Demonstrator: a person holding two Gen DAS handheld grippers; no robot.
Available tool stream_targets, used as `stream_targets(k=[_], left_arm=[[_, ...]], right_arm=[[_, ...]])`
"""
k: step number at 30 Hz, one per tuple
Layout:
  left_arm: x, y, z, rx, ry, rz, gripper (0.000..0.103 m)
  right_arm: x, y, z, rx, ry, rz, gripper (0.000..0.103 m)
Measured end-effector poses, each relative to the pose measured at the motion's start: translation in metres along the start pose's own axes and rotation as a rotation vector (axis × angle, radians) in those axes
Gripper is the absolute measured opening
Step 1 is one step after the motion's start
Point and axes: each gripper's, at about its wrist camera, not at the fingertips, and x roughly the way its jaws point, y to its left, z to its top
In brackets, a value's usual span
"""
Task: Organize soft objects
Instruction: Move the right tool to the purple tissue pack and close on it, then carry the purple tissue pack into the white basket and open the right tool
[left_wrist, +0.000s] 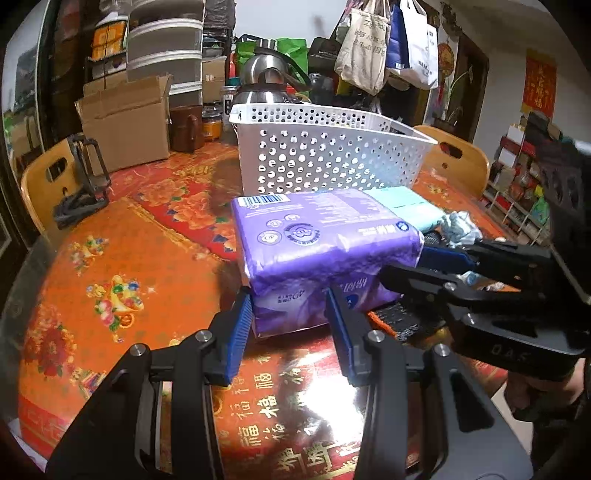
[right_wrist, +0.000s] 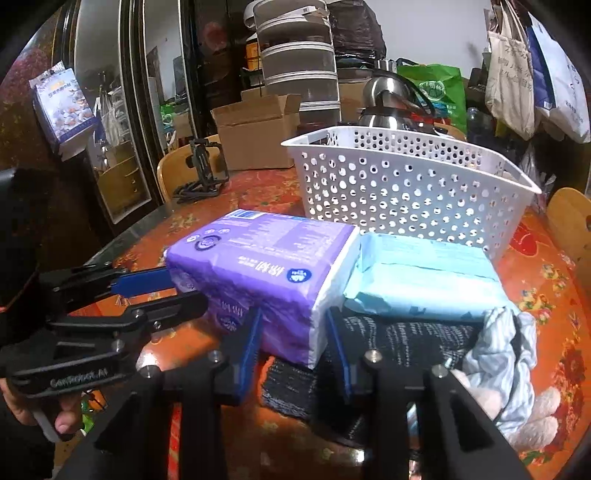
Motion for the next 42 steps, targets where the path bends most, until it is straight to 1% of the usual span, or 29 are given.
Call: stream_targets(k=[2,5,10,12,17,22,26,31,35,39,42], left_arm=[[-0.001,-0.004,-0.001,0.006,0.0,0.02,0.038],[-0.005,-0.003,-0.002,-0.014,0.002,0.013,0.038],[-0.02,-0.008,0.003,-0.009,-0.023,0.011,0.038],[-0.028,-0.011,0.008,-0.009,-0.038,0.013,0.038],[-0.039,-0.018,0.019,-0.007,-0.059,0.021,0.038],[-0.058,-0.033,0.038,0.022,-0.1,0.031,0.038],[-0.071,-0.046,0.057,0.048,-0.123,0.03,0.038],[-0.078,-0.061,0.093,0.059,-0.144,-0.001,0.038],[-0.073,-0.071,0.127,0.063,-0.151,-0.027,0.039],[-0.067,-0.079,0.162,0.06,-0.168,-0.047,0.039],[-0.055,-0.081,0.189,0.065,-0.169,-0.052,0.038]], right_arm=[[0.0,0.004,0.0,-0.019,0.005,-0.018,0.034],[-0.003,0.006,0.001,-0.035,-0.002,-0.028,0.034],[-0.017,0.005,0.004,-0.035,-0.047,-0.021,0.033],[-0.023,0.006,0.007,-0.047,-0.067,-0.025,0.033],[-0.033,0.005,0.014,-0.057,-0.083,-0.025,0.033],[-0.05,-0.001,0.023,-0.045,-0.114,-0.017,0.033],[-0.071,-0.008,0.04,-0.044,-0.153,-0.03,0.033],[-0.088,-0.02,0.07,-0.069,-0.194,-0.069,0.033],[-0.097,-0.033,0.098,-0.086,-0.217,-0.115,0.033],[-0.1,-0.054,0.125,-0.07,-0.228,-0.115,0.033],[-0.097,-0.068,0.146,-0.065,-0.234,-0.127,0.033]])
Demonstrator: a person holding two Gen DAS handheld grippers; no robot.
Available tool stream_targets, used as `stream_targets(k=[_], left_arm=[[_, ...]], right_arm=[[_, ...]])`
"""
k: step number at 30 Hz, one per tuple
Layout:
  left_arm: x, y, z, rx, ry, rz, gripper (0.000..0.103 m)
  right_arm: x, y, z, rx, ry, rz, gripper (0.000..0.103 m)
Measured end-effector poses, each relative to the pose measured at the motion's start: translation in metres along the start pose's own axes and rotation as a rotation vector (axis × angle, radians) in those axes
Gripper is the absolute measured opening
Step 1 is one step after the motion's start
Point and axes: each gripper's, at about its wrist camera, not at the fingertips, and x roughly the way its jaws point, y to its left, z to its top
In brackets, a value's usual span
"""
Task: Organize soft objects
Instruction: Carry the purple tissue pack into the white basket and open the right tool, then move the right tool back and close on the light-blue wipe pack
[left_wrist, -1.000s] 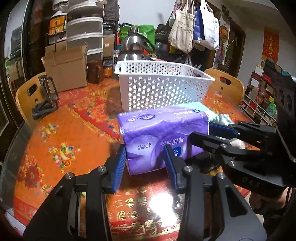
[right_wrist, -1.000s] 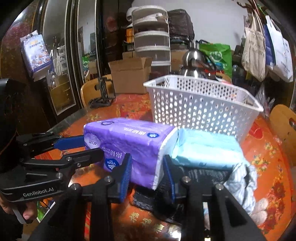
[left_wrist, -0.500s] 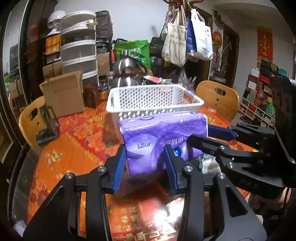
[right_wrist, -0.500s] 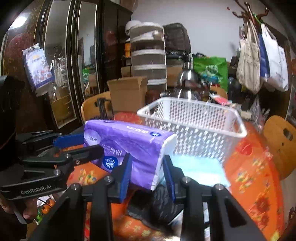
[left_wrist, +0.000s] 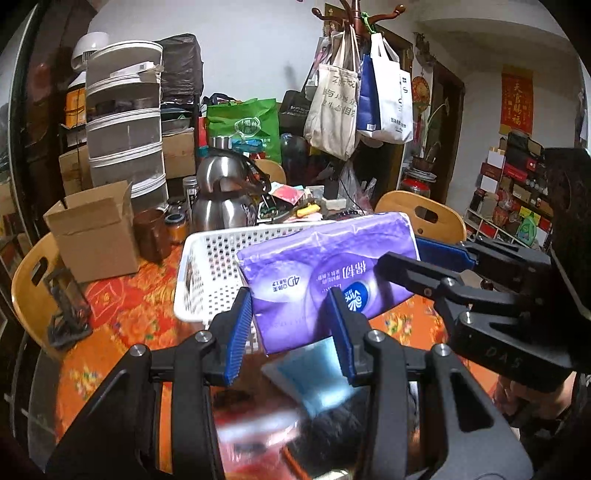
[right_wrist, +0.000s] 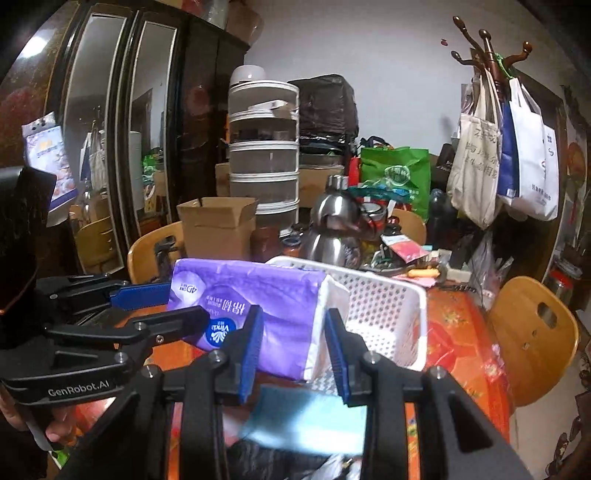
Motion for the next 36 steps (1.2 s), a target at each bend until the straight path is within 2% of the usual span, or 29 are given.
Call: stream_targets(k=[6,9,16,24,26,27,28,29,30,31,36], left_arm=[[0.055,0.01,0.043,-0.021,0.044,-0.012,0.039],[0.089,0.021,0.053,-0.038,0.078,-0.012,0.039],[0.161,0.05,0.051,-0.088,0.173,-0.012,0.039],[0.188,0.064,0.036,-0.117,0.206,-0.003,0.039],[0.19,0.065,0.033,-0.117,0.209,0.007,0.044],[0.194,0.067,0.031,-0.115,0.21,0.021,0.053],[0.194,0.068,0.029,-0.118,0.212,0.026,0.063],[0.192,0.07,0.027,-0.125,0.213,0.037,0.068],[0.191,0.074,0.025,-0.133,0.207,0.048,0.074],[0.187,0.076,0.023,-0.135,0.198,0.051,0.078],[0.167,0.077,0.015,-0.108,0.159,0.059,0.089]], right_arm=[[0.041,-0.031,0.021,0.034,0.035,0.009,0.033],[0.065,-0.043,0.022,0.043,0.065,0.015,0.033],[0.12,-0.059,0.009,0.057,0.168,0.037,0.033],[0.141,-0.062,0.0,0.076,0.209,0.045,0.034],[0.147,-0.062,-0.001,0.079,0.23,0.047,0.035],[0.149,-0.063,-0.002,0.081,0.243,0.047,0.036],[0.15,-0.063,-0.003,0.076,0.249,0.036,0.042],[0.15,-0.065,-0.006,0.078,0.252,0.019,0.046],[0.148,-0.067,-0.008,0.086,0.252,0.011,0.055],[0.146,-0.071,-0.01,0.102,0.248,0.006,0.061],[0.133,-0.085,-0.02,0.158,0.234,0.009,0.063]])
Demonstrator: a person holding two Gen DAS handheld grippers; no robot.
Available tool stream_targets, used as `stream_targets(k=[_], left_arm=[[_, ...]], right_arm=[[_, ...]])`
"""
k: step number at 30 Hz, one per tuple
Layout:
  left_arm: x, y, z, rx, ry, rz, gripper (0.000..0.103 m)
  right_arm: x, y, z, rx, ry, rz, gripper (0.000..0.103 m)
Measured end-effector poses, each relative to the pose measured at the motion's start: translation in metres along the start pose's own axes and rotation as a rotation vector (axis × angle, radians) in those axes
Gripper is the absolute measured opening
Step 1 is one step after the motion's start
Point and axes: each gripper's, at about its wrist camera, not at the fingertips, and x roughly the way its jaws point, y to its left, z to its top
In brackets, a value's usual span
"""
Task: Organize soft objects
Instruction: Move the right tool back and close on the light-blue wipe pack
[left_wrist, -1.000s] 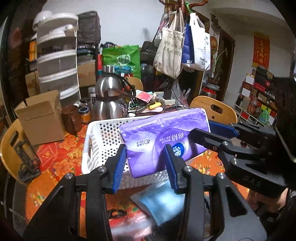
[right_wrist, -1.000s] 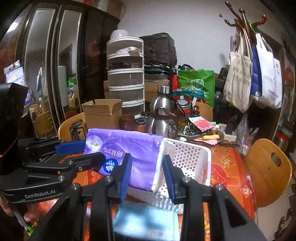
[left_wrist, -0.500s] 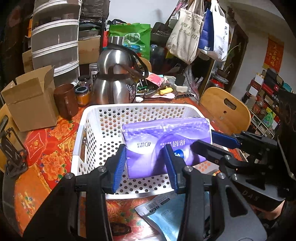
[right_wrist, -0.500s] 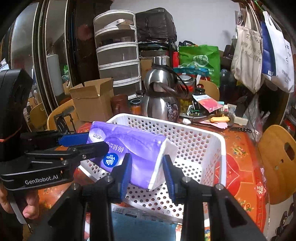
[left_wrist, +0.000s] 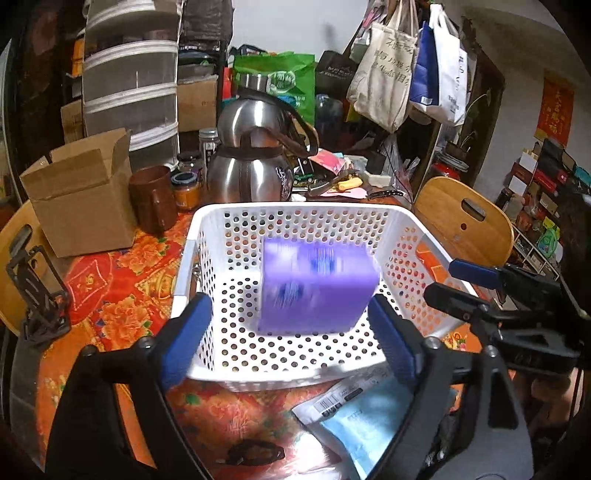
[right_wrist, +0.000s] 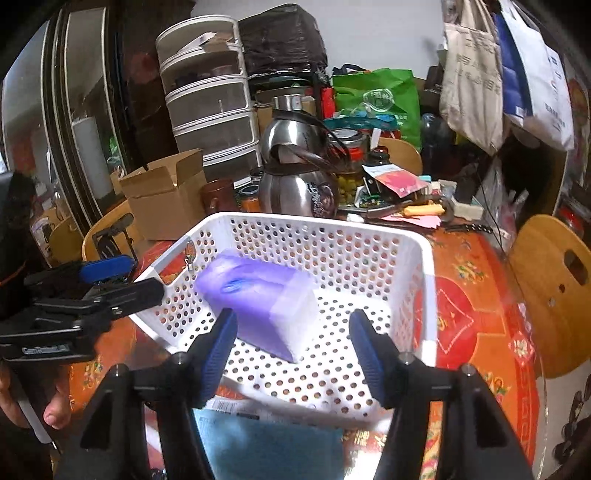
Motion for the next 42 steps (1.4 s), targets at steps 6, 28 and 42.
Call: stream_targets(k=[6,28,42], left_arm=[[-0.021,0.001,-0.014,-0.014,-0.034,-0.012,0.091],[-0.059,-0.006,-0.175,-0.099,0.069,-0.006,0.091],[-0.005,-0.033,-0.167,-0.105,0.155,-0.062,0.091]], right_arm=[[-0.008,-0.003,-0.012,0.006,0.002,-0.008,0.063],[-0.073,-0.027,-0.146,0.087,-0.021,0.011,0.082],[-0.015,-0.032,-0.134,0.098,0.125,0.124,0.057]])
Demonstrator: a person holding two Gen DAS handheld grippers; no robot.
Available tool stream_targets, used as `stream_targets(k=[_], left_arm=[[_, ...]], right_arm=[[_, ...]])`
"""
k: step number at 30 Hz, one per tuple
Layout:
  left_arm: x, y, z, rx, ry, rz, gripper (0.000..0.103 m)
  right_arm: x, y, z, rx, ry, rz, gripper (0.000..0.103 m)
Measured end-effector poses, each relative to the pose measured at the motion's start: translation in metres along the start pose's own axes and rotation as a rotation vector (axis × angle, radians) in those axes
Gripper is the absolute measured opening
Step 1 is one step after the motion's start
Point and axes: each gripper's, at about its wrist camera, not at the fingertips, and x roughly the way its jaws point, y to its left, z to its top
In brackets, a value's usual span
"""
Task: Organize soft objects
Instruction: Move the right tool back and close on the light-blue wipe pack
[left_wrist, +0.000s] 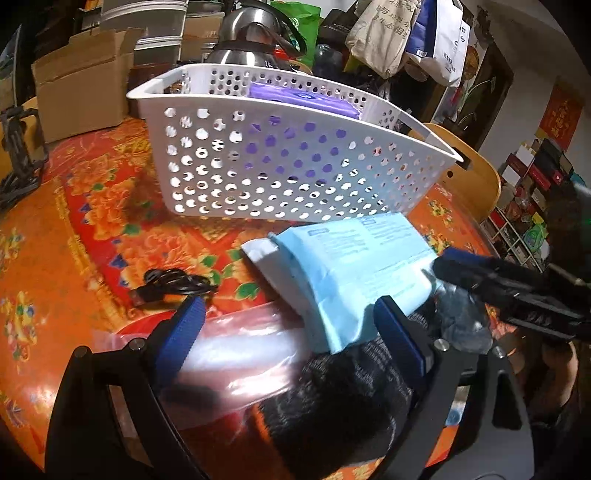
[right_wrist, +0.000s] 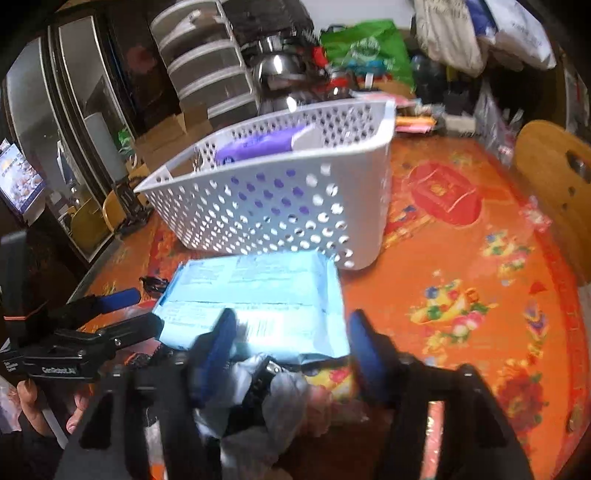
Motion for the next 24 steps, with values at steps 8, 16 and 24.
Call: stream_targets(k=[8,16,24], left_arm=[[0.015,-0.013,0.009,0.018,0.039,-0.062,0.074],[0.021,-0.038,0.01,0.094,0.047,-0.078,0.047],[0.023,-0.056,0.014,0.163,0.027,-0.064,0.039]], right_arm=[[0.011,0.005,0.001,-0.033,0.04,0.015,0.05],[0.011,0.013,-0.006,-0.066,0.043,-0.008,0.045],[0.011,0.015,-0.003,-0.093,0.045,-0.008,0.037]])
